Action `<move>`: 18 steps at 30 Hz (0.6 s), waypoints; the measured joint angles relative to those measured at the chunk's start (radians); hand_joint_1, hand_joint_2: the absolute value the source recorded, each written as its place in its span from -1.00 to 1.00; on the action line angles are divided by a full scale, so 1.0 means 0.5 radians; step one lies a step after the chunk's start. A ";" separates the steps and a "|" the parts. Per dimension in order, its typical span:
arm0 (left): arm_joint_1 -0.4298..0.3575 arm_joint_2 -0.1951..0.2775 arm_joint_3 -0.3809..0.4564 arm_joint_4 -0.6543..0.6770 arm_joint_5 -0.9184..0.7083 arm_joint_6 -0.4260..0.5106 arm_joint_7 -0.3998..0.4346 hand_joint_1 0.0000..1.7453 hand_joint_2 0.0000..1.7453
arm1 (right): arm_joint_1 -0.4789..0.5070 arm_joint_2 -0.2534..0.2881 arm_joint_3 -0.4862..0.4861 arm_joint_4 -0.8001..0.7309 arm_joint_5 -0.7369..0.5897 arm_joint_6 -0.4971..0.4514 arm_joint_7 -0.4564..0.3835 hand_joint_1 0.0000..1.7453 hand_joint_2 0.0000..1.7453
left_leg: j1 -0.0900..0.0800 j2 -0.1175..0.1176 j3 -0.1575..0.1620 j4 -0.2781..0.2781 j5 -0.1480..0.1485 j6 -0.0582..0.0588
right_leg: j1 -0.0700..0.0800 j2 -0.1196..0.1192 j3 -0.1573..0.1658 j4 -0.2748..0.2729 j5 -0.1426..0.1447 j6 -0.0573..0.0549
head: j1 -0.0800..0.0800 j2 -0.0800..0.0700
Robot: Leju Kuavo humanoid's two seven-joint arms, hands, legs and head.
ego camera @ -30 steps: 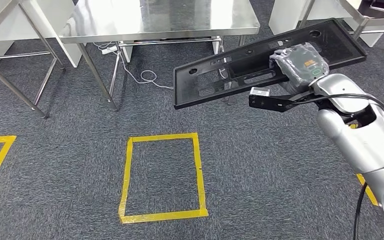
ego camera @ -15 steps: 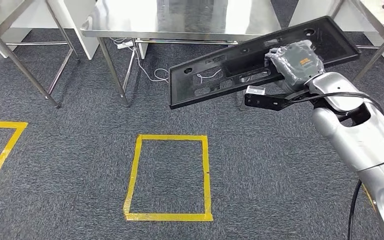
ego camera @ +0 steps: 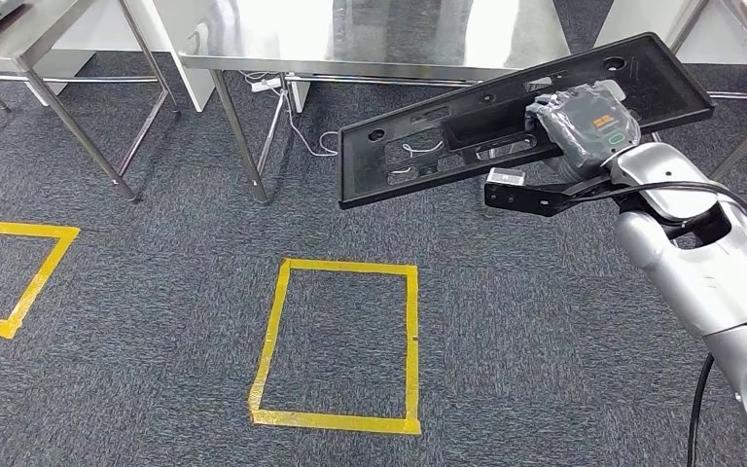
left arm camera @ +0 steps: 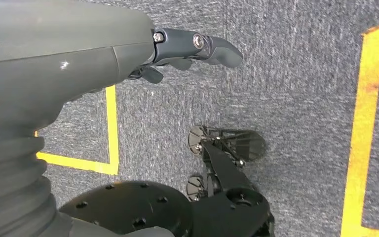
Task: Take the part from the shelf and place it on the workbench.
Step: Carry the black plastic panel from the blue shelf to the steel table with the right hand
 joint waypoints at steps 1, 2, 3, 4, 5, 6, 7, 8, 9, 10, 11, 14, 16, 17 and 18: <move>0.000 0.000 0.001 0.000 0.000 -0.004 0.000 -1.00 1.00 | 0.000 0.002 0.002 0.001 0.004 0.000 0.000 1.00 1.00 | 0.000 0.002 0.002 -0.002 -0.001 0.000 | -0.001 0.001 0.000 0.000 0.000 -0.002 | 0.000 0.000; 0.000 0.001 0.001 0.000 0.000 -0.007 0.000 -1.00 1.00 | 0.001 0.003 0.005 0.003 0.009 -0.001 0.000 1.00 1.00 | 0.001 0.003 0.003 -0.003 -0.002 0.000 | -0.001 0.003 0.000 0.000 0.000 -0.003 | 0.000 0.000; 0.000 0.001 0.001 0.000 0.000 -0.010 0.000 -1.00 1.00 | 0.001 0.005 0.008 0.004 0.013 -0.001 0.001 1.00 1.00 | 0.001 0.004 0.003 -0.003 -0.004 -0.001 | -0.003 0.003 0.000 -0.001 0.000 -0.003 | 0.000 0.000; 0.000 0.002 0.001 0.000 0.000 -0.012 0.000 -1.00 1.00 | 0.002 0.007 0.012 0.006 0.015 -0.001 0.001 1.00 1.00 | 0.001 0.004 0.003 -0.002 -0.006 -0.001 | -0.004 0.004 0.000 -0.001 0.000 -0.003 | 0.000 0.000; 0.000 0.003 0.001 0.000 -0.001 -0.013 0.000 -1.00 1.00 | 0.003 0.009 0.014 0.007 0.018 -0.001 0.002 1.00 1.00 | 0.001 0.004 0.003 -0.002 -0.007 -0.001 | -0.005 0.004 0.000 -0.001 0.000 -0.003 | 0.000 0.000; 0.000 0.003 0.001 0.000 -0.001 -0.013 0.001 -1.00 1.00 | 0.004 0.011 0.017 0.008 0.021 -0.001 0.002 1.00 1.00 | 0.000 0.004 0.002 -0.001 -0.008 -0.001 | -0.005 0.004 0.000 -0.001 0.000 -0.003 | 0.000 0.000; 0.000 0.004 0.001 0.000 -0.001 -0.013 0.001 -1.00 1.00 | 0.005 0.013 0.018 0.009 0.023 -0.001 0.003 1.00 1.00 | -0.001 0.004 0.001 0.001 -0.009 0.000 | -0.006 0.004 0.000 -0.001 -0.001 -0.003 | 0.000 0.000; 0.000 0.005 0.001 0.000 -0.002 -0.013 0.003 -1.00 1.00 | 0.006 0.014 0.019 0.009 0.024 -0.001 0.003 1.00 1.00 | -0.002 0.004 0.000 0.003 -0.011 0.001 | -0.006 0.004 0.000 -0.001 -0.001 -0.003 | 0.000 0.000; 0.000 0.006 0.001 0.000 -0.002 -0.013 0.005 -1.00 1.00 | 0.006 0.015 0.020 0.009 0.026 -0.001 0.003 1.00 1.00 | -0.004 0.004 -0.002 0.005 -0.013 0.004 | -0.007 0.004 0.000 -0.003 -0.001 -0.002 | 0.000 0.000; 0.000 0.006 0.001 0.000 -0.002 -0.013 0.008 -1.00 1.00 | 0.006 0.016 0.020 0.008 0.027 -0.001 0.003 1.00 1.00 | -0.005 0.004 -0.001 0.004 -0.014 0.007 | -0.006 0.004 0.003 -0.010 0.000 -0.001 | -0.001 0.000; -0.001 0.006 0.001 0.000 -0.003 -0.014 0.011 -1.00 1.00 | 0.008 0.016 0.018 0.008 0.027 -0.001 0.003 1.00 1.00 | -0.003 0.005 0.010 -0.014 -0.007 0.008 | -0.002 0.004 0.009 -0.021 0.002 0.001 | -0.001 0.000; 0.000 0.004 0.001 0.000 -0.003 -0.017 0.017 -1.00 1.00 | 0.002 0.014 0.008 0.007 0.031 -0.006 0.004 1.00 1.00 | 0.001 0.004 0.061 -0.082 0.017 -0.071 | 0.028 0.003 0.058 -0.076 0.013 -0.024 | 0.009 0.000; -0.001 0.003 0.002 0.000 -0.003 -0.019 0.019 -1.00 1.00 | -0.008 0.012 0.007 0.007 0.034 -0.009 0.004 1.00 1.00 | -0.011 0.001 0.071 -0.087 0.012 -0.073 | 0.034 0.002 0.075 -0.093 0.010 -0.033 | 0.012 0.000; -0.001 0.003 0.002 0.000 -0.003 -0.020 0.019 -1.00 1.00 | -0.009 0.012 0.007 0.007 0.037 -0.009 0.004 1.00 1.00 | -0.017 0.000 0.072 -0.086 0.009 -0.058 | 0.031 0.002 0.078 -0.093 0.009 -0.029 | 0.010 0.000; 0.000 0.003 0.002 0.000 -0.003 -0.022 0.019 -1.00 1.00 | -0.008 0.012 0.007 0.008 0.040 -0.008 0.004 1.00 1.00 | -0.022 0.000 0.070 -0.085 0.009 -0.053 | 0.028 0.002 0.078 -0.094 0.010 -0.026 | 0.011 0.000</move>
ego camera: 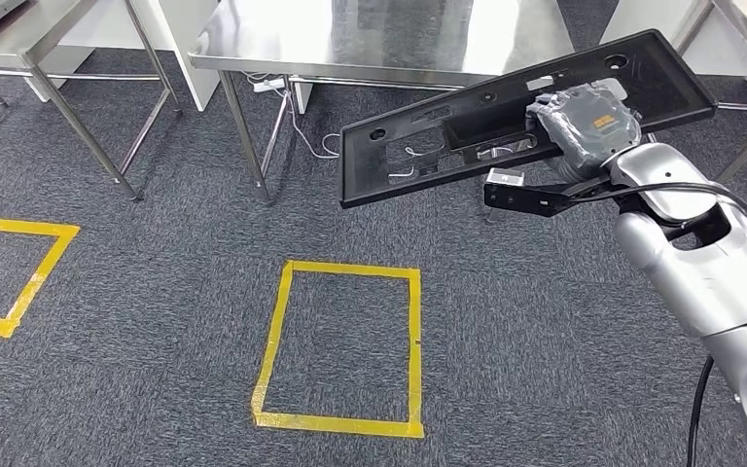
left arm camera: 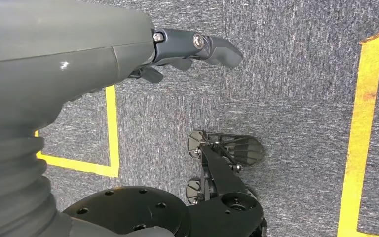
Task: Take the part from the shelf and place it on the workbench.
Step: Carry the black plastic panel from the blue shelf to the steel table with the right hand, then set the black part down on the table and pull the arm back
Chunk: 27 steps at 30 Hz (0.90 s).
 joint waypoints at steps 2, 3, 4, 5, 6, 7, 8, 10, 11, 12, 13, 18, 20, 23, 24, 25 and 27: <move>0.000 0.000 0.001 0.000 0.000 -0.002 0.000 -1.00 1.00 | 0.001 0.001 0.001 0.000 0.003 0.002 -0.001 1.00 1.00 | -0.007 0.000 -0.004 0.002 0.003 0.005 | -0.007 0.000 -0.002 -0.001 0.004 0.004 | -0.001 0.000; 0.000 0.000 0.001 0.000 0.000 -0.004 0.000 -1.00 1.00 | 0.002 0.003 0.002 0.000 0.004 0.003 -0.001 1.00 1.00 | -0.009 0.000 -0.006 0.003 0.003 0.006 | -0.009 0.000 -0.003 -0.002 0.004 0.004 | -0.001 0.000; 0.000 0.000 0.002 0.000 0.000 -0.006 0.000 -1.00 1.00 | 0.002 0.004 0.002 0.000 0.004 0.004 -0.001 1.00 1.00 | -0.011 -0.001 -0.007 0.004 0.004 0.007 | -0.012 -0.001 -0.003 -0.002 0.005 0.005 | -0.001 0.000; 0.000 0.000 0.003 0.000 0.000 -0.007 0.000 -1.00 1.00 | 0.002 0.005 0.002 0.000 0.005 0.005 -0.001 1.00 1.00 | -0.014 -0.001 -0.008 0.005 0.003 0.008 | -0.014 -0.001 -0.003 -0.003 0.005 0.006 | -0.001 0.000; 0.000 0.000 0.006 0.000 -0.001 -0.008 0.000 -1.00 1.00 | 0.002 0.006 0.002 0.000 0.005 0.006 -0.001 1.00 1.00 | -0.018 -0.001 -0.010 0.011 -0.001 0.015 | -0.022 -0.001 -0.002 -0.009 0.007 0.013 | -0.002 0.000; 0.000 0.001 0.010 0.000 -0.001 -0.008 0.000 -1.00 1.00 | 0.002 0.008 0.002 0.000 0.006 0.006 -0.001 1.00 1.00 | -0.021 -0.001 -0.012 0.014 -0.005 0.027 | -0.032 -0.001 0.000 -0.016 0.010 0.025 | -0.003 0.000; 0.000 0.001 0.014 0.000 -0.001 -0.007 0.000 -1.00 1.00 | 0.001 0.009 0.002 0.000 0.006 0.007 -0.001 1.00 1.00 | -0.020 0.000 -0.009 0.011 -0.007 0.042 | -0.035 -0.001 0.004 -0.023 0.011 0.038 | -0.003 0.000; 0.000 0.000 0.020 0.000 -0.002 -0.007 -0.001 -1.00 1.00 | -0.003 0.010 -0.003 0.000 0.006 0.008 -0.001 1.00 1.00 | -0.001 0.006 0.012 -0.013 0.000 0.069 | -0.031 -0.001 -0.007 0.004 -0.013 0.050 | -0.002 0.000; -0.001 -0.001 0.020 0.000 -0.002 -0.007 -0.001 -1.00 1.00 | -0.008 0.010 -0.005 0.000 0.006 0.008 -0.001 1.00 1.00 | 0.009 0.009 0.024 -0.025 0.005 0.076 | -0.026 -0.001 -0.039 0.075 -0.050 0.042 | -0.001 0.000; -0.001 -0.002 0.021 0.000 -0.003 -0.007 -0.002 -1.00 1.00 | -0.011 0.009 -0.006 0.000 0.006 0.008 -0.002 1.00 1.00 | 0.014 0.012 0.033 -0.031 0.007 0.081 | -0.025 -0.001 -0.098 0.193 -0.103 0.028 | -0.001 0.000; -0.002 -0.002 0.021 0.000 -0.003 -0.007 -0.002 -1.00 1.00 | -0.013 0.009 -0.006 0.001 0.006 0.008 -0.002 1.00 1.00 | 0.013 0.013 0.033 -0.031 0.006 0.083 | -0.024 -0.001 -0.177 0.351 -0.164 0.015 | -0.001 0.000; -0.001 -0.003 0.021 0.000 -0.004 -0.009 -0.002 -1.00 1.00 | 0.004 0.008 0.003 0.006 0.007 0.010 -0.002 1.00 1.00 | 0.019 0.006 0.035 -0.012 -0.011 0.061 | -0.033 -0.001 -0.245 0.404 -0.108 0.061 | -0.001 0.000; -0.002 -0.002 0.022 0.000 -0.004 -0.009 -0.002 -1.00 1.00 | 0.001 0.008 0.002 0.007 0.007 0.010 -0.003 1.00 1.00 | 0.016 -0.001 0.024 0.022 -0.036 0.032 | -0.039 0.002 -0.113 0.145 -0.014 0.073 | 0.002 0.000; -0.001 0.000 0.023 0.000 -0.006 -0.004 -0.001 -1.00 1.00 | 0.003 0.008 0.005 0.009 0.008 0.011 -0.005 1.00 1.00 | 0.015 -0.006 0.010 0.051 -0.061 0.007 | -0.032 0.008 -0.071 0.070 0.004 0.021 | -0.002 0.000; 0.000 0.002 0.024 0.000 -0.007 -0.001 -0.001 -1.00 1.00 | 0.003 0.008 0.005 0.010 0.008 0.011 -0.005 1.00 1.00 | 0.019 -0.003 0.007 0.060 -0.068 0.000 | -0.033 0.008 -0.070 0.074 0.003 0.009 | -0.003 0.000; 0.000 0.003 0.025 0.000 -0.009 0.001 0.000 -1.00 1.00 | 0.003 0.009 0.006 0.010 0.008 0.012 -0.006 1.00 1.00 | 0.023 0.008 -0.004 0.090 -0.089 -0.010 | -0.034 0.007 -0.067 0.075 0.002 -0.003 | -0.005 0.000; -0.001 0.005 0.027 0.000 -0.011 0.002 0.000 -1.00 1.00 | 0.001 0.009 0.006 0.010 0.008 0.012 -0.007 1.00 1.00 | 0.032 0.039 -0.081 0.259 -0.179 -0.035 | -0.035 0.006 -0.057 0.075 -0.003 -0.022 | -0.010 0.000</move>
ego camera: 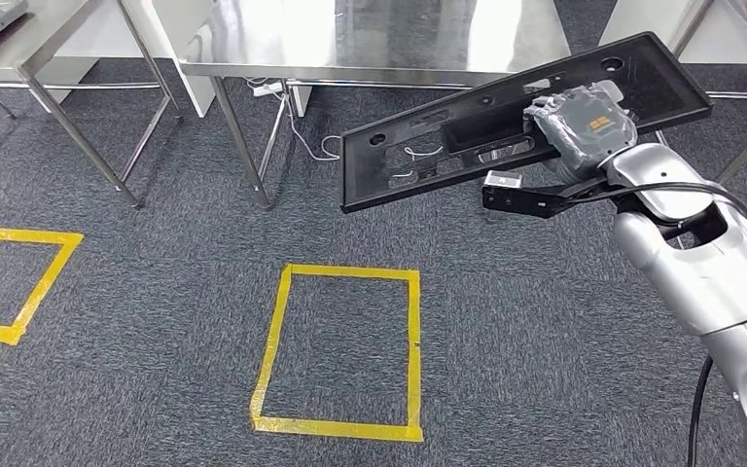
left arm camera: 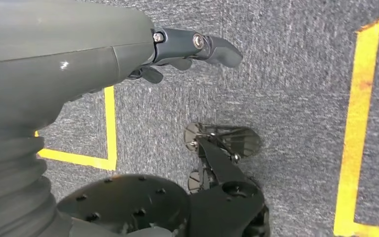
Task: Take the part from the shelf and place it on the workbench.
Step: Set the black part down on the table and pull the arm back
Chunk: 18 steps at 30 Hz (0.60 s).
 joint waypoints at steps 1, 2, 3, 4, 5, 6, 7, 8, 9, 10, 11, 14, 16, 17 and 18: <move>0.000 0.000 0.000 0.000 -0.001 0.000 0.000 -1.00 1.00 | 0.000 0.000 0.001 0.000 0.000 0.000 0.000 1.00 1.00 | 0.004 0.014 -0.068 0.133 -0.058 -0.010 | 0.004 -0.001 0.003 0.000 -0.003 -0.008 | -0.002 0.000; 0.000 -0.001 0.001 0.000 -0.002 -0.001 0.000 -1.00 1.00 | -0.001 0.000 0.002 0.001 0.000 0.000 0.000 1.00 1.00 | 0.008 0.021 -0.139 0.263 -0.106 -0.015 | 0.009 -0.001 0.005 0.000 -0.006 -0.012 | -0.003 0.000; 0.000 -0.001 0.001 0.000 -0.002 -0.001 0.000 -1.00 1.00 | 0.000 0.000 0.004 0.001 0.000 0.000 0.000 1.00 1.00 | 0.011 0.025 -0.197 0.362 -0.136 -0.017 | 0.014 -0.002 0.007 0.001 -0.009 -0.015 | -0.003 0.000; 0.000 -0.001 0.001 0.000 -0.002 -0.001 0.000 -1.00 1.00 | 0.000 0.000 0.006 0.002 0.000 0.000 0.000 1.00 1.00 | 0.011 0.025 -0.234 0.414 -0.139 -0.015 | 0.019 -0.002 0.009 0.001 -0.011 -0.018 | -0.003 0.000; 0.000 -0.001 0.002 0.000 -0.002 -0.001 0.000 -1.00 1.00 | 0.001 0.000 0.008 0.002 0.000 0.000 0.000 1.00 1.00 | 0.009 0.025 -0.241 0.403 -0.109 -0.006 | 0.025 -0.001 0.013 0.001 -0.014 -0.022 | -0.003 0.000; 0.000 0.000 0.002 0.000 -0.002 -0.001 0.000 -1.00 1.00 | 0.001 0.001 0.009 0.002 0.000 0.000 0.000 1.00 1.00 | 0.005 0.024 -0.218 0.332 -0.051 0.010 | 0.034 -0.001 0.020 0.000 -0.017 -0.026 | -0.004 0.000; 0.000 0.000 0.002 0.000 -0.003 -0.001 0.000 -1.00 1.00 | 0.001 0.002 0.010 0.002 0.000 0.000 0.000 1.00 1.00 | -0.004 0.024 -0.169 0.212 0.029 0.037 | 0.043 0.000 0.028 -0.001 -0.021 -0.031 | -0.003 0.000; -0.001 0.005 0.002 -0.001 -0.003 -0.001 0.000 -1.00 1.00 | 0.000 0.002 0.009 0.002 0.000 0.000 0.000 1.00 1.00 | -0.018 0.025 -0.105 0.070 0.101 0.074 | 0.049 -0.001 0.037 -0.002 -0.025 -0.037 | -0.001 0.000; -0.001 0.007 0.002 -0.002 -0.004 0.000 0.000 -1.00 1.00 | -0.001 0.002 0.009 0.002 0.000 0.000 0.000 1.00 1.00 | -0.031 0.031 -0.049 -0.049 0.150 0.108 | 0.058 -0.001 0.042 -0.004 -0.030 -0.039 | 0.002 0.000; -0.003 0.011 0.003 -0.003 -0.004 0.000 0.001 -1.00 1.00 | -0.002 0.001 0.008 0.002 0.000 0.000 0.000 1.00 1.00 | -0.044 0.036 -0.011 -0.127 0.172 0.133 | 0.060 -0.002 0.044 -0.005 -0.034 -0.040 | 0.003 0.000; -0.003 0.014 0.003 -0.004 -0.004 0.001 0.001 -1.00 1.00 | 0.000 0.000 0.009 0.003 0.000 0.000 0.000 1.00 1.00 | -0.054 0.042 0.006 -0.161 0.172 0.149 | 0.060 -0.005 0.043 -0.007 -0.037 -0.037 | 0.005 0.000; -0.002 0.012 0.004 -0.004 -0.004 0.000 0.002 -1.00 1.00 | 0.008 0.000 0.011 0.002 0.000 0.000 -0.003 1.00 1.00 | -0.049 0.045 0.033 -0.211 0.184 0.153 | 0.063 -0.010 0.033 0.001 -0.050 -0.025 | 0.006 0.000; -0.005 0.009 0.004 -0.004 -0.004 -0.003 0.001 -1.00 1.00 | 0.005 -0.004 0.008 0.002 0.000 0.000 -0.005 1.00 1.00 | -0.034 0.044 0.060 -0.249 0.199 0.149 | 0.064 -0.008 -0.030 0.126 -0.111 -0.025 | 0.009 0.000; -0.007 0.007 0.004 -0.004 -0.003 -0.005 0.001 -1.00 1.00 | 0.005 -0.007 0.008 0.002 0.000 0.000 -0.005 1.00 1.00 | -0.035 0.041 0.064 -0.253 0.198 0.146 | 0.058 -0.007 -0.092 0.248 -0.161 -0.026 | 0.009 0.000; -0.008 0.005 0.004 -0.004 -0.003 -0.007 0.001 -1.00 1.00 | 0.007 -0.010 0.010 0.003 0.000 0.000 -0.006 1.00 1.00 | -0.034 0.039 0.065 -0.253 0.196 0.145 | 0.052 -0.007 -0.166 0.390 -0.211 -0.024 | 0.009 0.000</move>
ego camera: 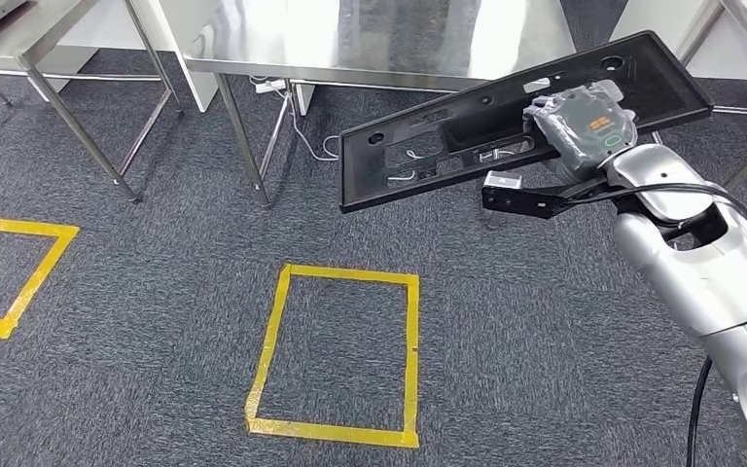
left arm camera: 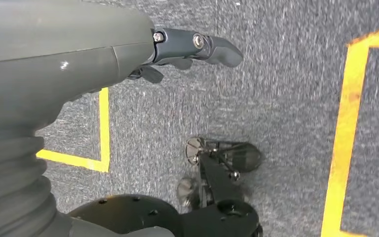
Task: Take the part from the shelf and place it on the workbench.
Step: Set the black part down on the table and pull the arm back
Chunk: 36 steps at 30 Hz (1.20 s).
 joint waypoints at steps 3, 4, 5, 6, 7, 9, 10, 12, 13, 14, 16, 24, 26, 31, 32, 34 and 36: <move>0.001 -0.007 0.001 0.000 0.001 -0.007 0.000 -1.00 1.00 | 0.018 -0.002 0.006 0.002 0.001 0.000 -0.001 1.00 1.00 | 0.006 -0.011 0.005 0.005 -0.012 -0.015 | -0.030 -0.001 -0.095 0.139 -0.004 0.051 | 0.002 0.000; 0.001 -0.009 0.001 0.000 0.001 -0.007 0.000 -1.00 1.00 | 0.021 -0.002 0.006 0.002 0.002 0.000 -0.001 1.00 1.00 | 0.012 -0.014 0.008 0.012 -0.019 -0.026 | -0.043 -0.002 -0.049 0.031 0.053 0.080 | 0.001 0.000; 0.001 -0.011 0.001 0.000 0.001 -0.008 0.000 -1.00 1.00 | 0.021 -0.002 0.005 0.003 0.002 0.000 -0.001 1.00 1.00 | 0.016 -0.017 0.008 0.025 -0.030 -0.043 | -0.057 -0.003 0.018 -0.116 0.113 0.107 | 0.003 0.000; 0.001 -0.011 0.002 0.001 0.003 -0.010 0.001 -1.00 1.00 | 0.020 -0.001 0.005 0.004 0.003 0.000 -0.001 1.00 1.00 | 0.018 -0.020 0.003 0.043 -0.044 -0.061 | -0.062 -0.001 0.082 -0.242 0.159 0.119 | 0.007 0.000; 0.000 -0.010 0.003 0.001 0.006 -0.012 0.002 -1.00 1.00 | 0.019 0.000 0.005 0.005 0.005 0.000 -0.001 1.00 1.00 | 0.018 -0.023 -0.003 0.059 -0.055 -0.077 | -0.064 0.001 0.125 -0.326 0.186 0.117 | 0.008 0.000; 0.001 -0.009 0.005 0.001 0.012 -0.018 0.005 -1.00 1.00 | 0.020 0.002 0.005 0.008 0.009 0.000 -0.001 1.00 1.00 | 0.016 -0.026 -0.013 0.077 -0.066 -0.094 | -0.055 0.007 0.148 -0.360 0.192 0.088 | 0.008 0.000; 0.001 -0.008 0.005 0.001 0.013 -0.020 0.006 -1.00 1.00 | 0.021 0.002 0.005 0.009 0.011 0.000 -0.002 1.00 1.00 | 0.019 -0.026 -0.014 0.079 -0.070 -0.098 | -0.060 0.008 0.147 -0.358 0.191 0.072 | 0.005 0.000; 0.002 -0.007 0.006 0.001 0.013 -0.022 0.010 -1.00 1.00 | 0.021 0.005 0.003 0.010 0.014 0.000 -0.002 1.00 1.00 | 0.029 -0.024 -0.032 0.126 -0.104 -0.114 | -0.067 0.009 0.157 -0.360 0.187 0.050 | 0.000 0.000; 0.002 -0.007 0.006 0.001 0.012 -0.021 0.012 -1.00 1.00 | 0.020 0.006 0.001 0.010 0.014 0.000 -0.002 1.00 1.00 | 0.035 -0.022 -0.065 0.200 -0.146 -0.128 | -0.071 0.008 0.164 -0.361 0.184 0.040 | -0.003 0.000; 0.003 -0.007 0.006 0.002 0.010 -0.018 0.014 -1.00 1.00 | 0.020 0.007 -0.001 0.010 0.015 0.000 -0.002 1.00 1.00 | 0.042 -0.019 -0.122 0.317 -0.201 -0.141 | -0.069 0.007 0.170 -0.361 0.180 0.031 | -0.008 0.000; 0.004 -0.008 0.007 0.002 0.005 -0.011 0.017 -1.00 1.00 | 0.020 0.008 0.000 0.010 0.016 0.000 -0.004 1.00 1.00 | 0.053 -0.016 -0.268 0.583 -0.296 -0.158 | -0.064 0.006 0.178 -0.361 0.171 0.020 | -0.012 0.000; 0.001 0.000 0.018 0.002 0.000 -0.025 0.016 -1.00 1.00 | 0.016 0.011 -0.005 0.010 0.018 0.000 -0.014 1.00 1.00 | 0.022 -0.006 -0.081 0.089 -0.032 -0.066 | -0.039 0.013 0.240 -0.375 0.131 0.043 | -0.009 0.000; 0.003 -0.002 0.018 0.002 -0.001 -0.029 0.015 -1.00 1.00 | 0.021 0.010 -0.010 0.009 0.020 0.000 -0.015 1.00 1.00 | 0.017 -0.007 -0.047 0.055 -0.036 -0.046 | -0.033 0.012 0.249 -0.359 0.141 0.070 | -0.010 0.000; -0.001 -0.007 0.018 0.002 -0.002 -0.031 0.012 -1.00 1.00 | 0.024 0.006 -0.012 0.009 0.021 -0.001 -0.016 1.00 1.00 | 0.013 -0.017 0.025 0.029 -0.053 -0.012 | -0.032 0.010 0.010 0.073 -0.033 0.050 | -0.005 0.000; 0.000 -0.007 0.019 0.002 -0.002 -0.031 0.012 -1.00 1.00 | 0.031 0.005 -0.010 0.009 0.022 -0.001 -0.016 1.00 1.00 | 0.011 -0.021 0.032 0.030 -0.062 -0.012 | -0.032 0.009 -0.053 0.150 -0.051 0.056 | -0.006 0.000; 0.004 -0.011 0.019 0.002 -0.002 -0.032 0.012 -1.00 1.00 | 0.041 0.004 -0.009 0.010 0.022 -0.001 -0.016 1.00 1.00 | 0.008 -0.027 0.058 0.032 -0.085 -0.021 | -0.033 0.008 -0.068 0.084 0.018 0.100 | -0.005 0.000; 0.006 -0.013 0.019 0.002 -0.002 -0.032 0.012 -1.00 1.00 | 0.043 0.004 -0.010 0.010 0.022 -0.001 -0.016 1.00 1.00 | 0.006 -0.030 0.096 0.035 -0.116 -0.037 | -0.035 0.005 0.033 -0.196 0.170 0.150 | -0.003 0.000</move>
